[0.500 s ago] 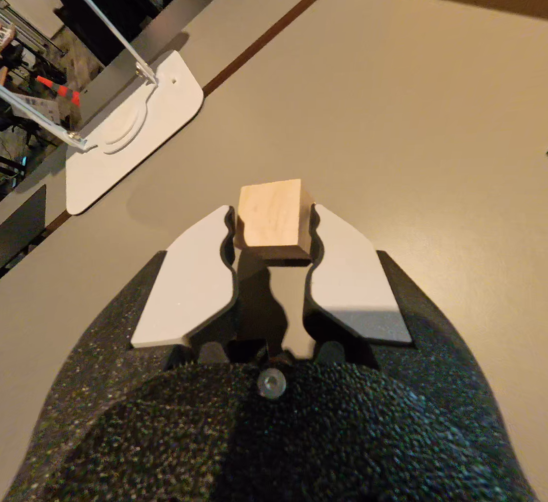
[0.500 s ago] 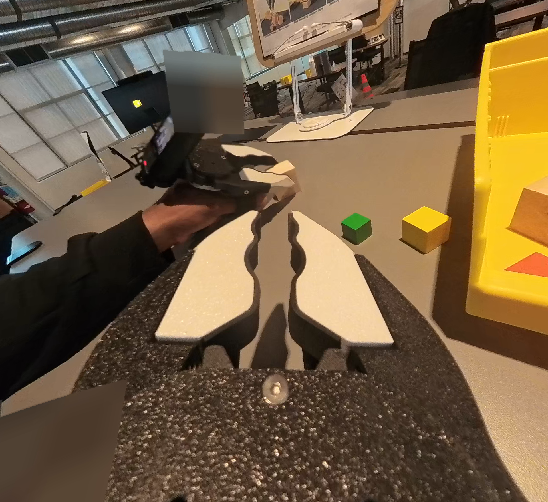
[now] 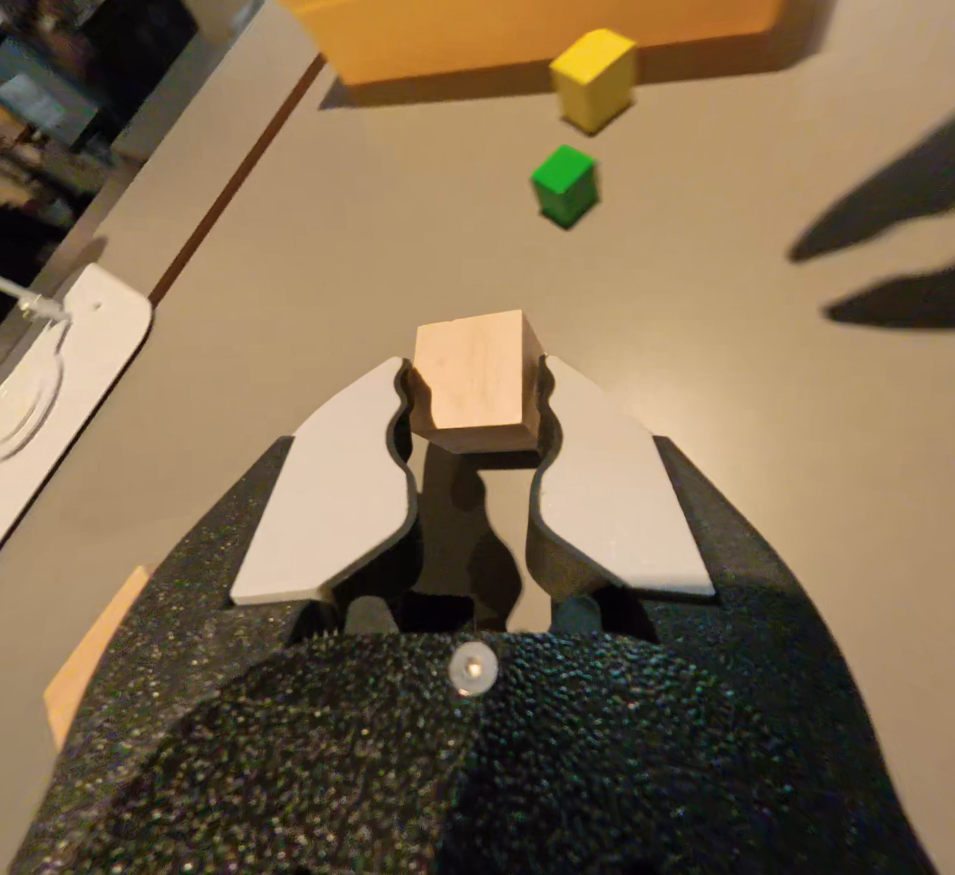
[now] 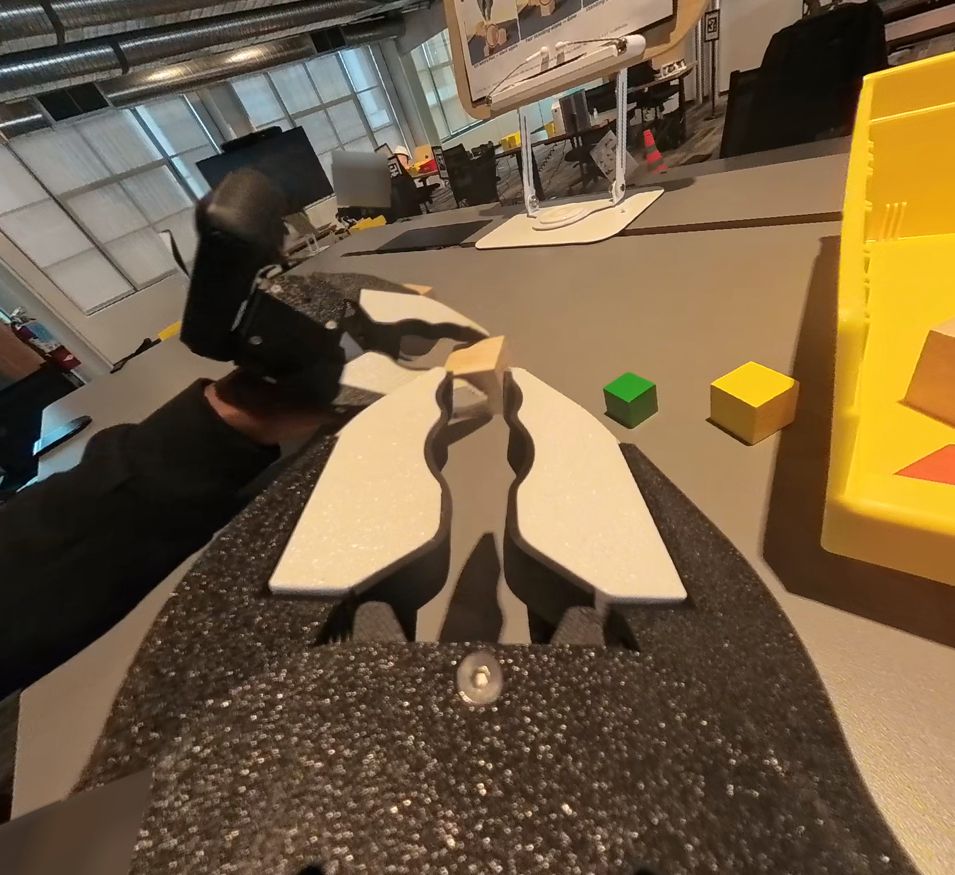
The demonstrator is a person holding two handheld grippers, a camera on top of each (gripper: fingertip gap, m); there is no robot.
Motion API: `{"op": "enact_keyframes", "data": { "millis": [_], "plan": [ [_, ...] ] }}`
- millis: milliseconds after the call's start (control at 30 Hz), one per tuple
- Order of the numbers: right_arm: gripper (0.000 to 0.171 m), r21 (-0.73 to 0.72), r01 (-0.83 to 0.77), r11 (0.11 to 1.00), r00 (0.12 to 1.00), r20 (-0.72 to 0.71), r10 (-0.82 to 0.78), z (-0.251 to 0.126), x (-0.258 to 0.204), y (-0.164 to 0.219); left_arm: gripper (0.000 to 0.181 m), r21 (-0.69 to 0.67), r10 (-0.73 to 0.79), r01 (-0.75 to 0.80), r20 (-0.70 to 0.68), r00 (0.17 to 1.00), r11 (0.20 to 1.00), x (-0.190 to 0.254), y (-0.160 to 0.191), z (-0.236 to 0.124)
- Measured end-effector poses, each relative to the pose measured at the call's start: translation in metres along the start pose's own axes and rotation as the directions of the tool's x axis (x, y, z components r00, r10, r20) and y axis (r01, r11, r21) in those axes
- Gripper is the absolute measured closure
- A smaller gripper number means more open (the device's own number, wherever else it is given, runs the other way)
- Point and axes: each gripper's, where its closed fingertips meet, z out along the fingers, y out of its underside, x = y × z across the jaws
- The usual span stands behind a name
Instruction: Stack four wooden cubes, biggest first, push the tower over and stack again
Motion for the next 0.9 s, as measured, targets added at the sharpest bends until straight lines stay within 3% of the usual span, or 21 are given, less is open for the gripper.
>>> {"op": "enact_keyframes", "data": {
  "millis": [167,367,533,667,767,900],
  "plan": [
    [0.153,0.006,-0.002,1.000,1.000,0.002,0.002,-0.001,0.000,-0.001,0.138,0.094,0.040,-0.030,-0.100,0.994,0.995,0.016,-0.007,-0.015],
    [0.152,0.014,-0.008,1.000,1.000,0.008,0.008,-0.002,0.000,-0.002,0.134,0.289,-0.050,0.099,-0.173,0.984,0.952,0.014,-0.038,-0.032],
    [0.153,-0.025,0.020,0.999,1.000,-0.011,-0.021,0.004,-0.001,0.003,0.127,0.262,-0.133,0.194,-0.233,0.963,0.945,0.004,-0.058,-0.027],
    [0.153,-0.010,0.054,0.998,0.999,-0.004,-0.054,0.007,-0.006,0.002,0.125,0.128,0.061,-0.028,-0.259,0.964,0.991,0.007,-0.085,-0.002],
    [0.153,-0.007,0.063,0.998,0.998,-0.001,-0.063,0.009,-0.008,0.001,0.128,0.085,0.197,-0.178,-0.376,0.905,0.980,0.021,-0.105,0.027],
    [0.153,0.008,0.072,0.997,0.997,0.003,-0.072,0.007,-0.009,0.000,0.133,0.025,0.251,-0.279,-0.522,0.815,0.960,0.039,-0.106,0.071]
  ]
}}
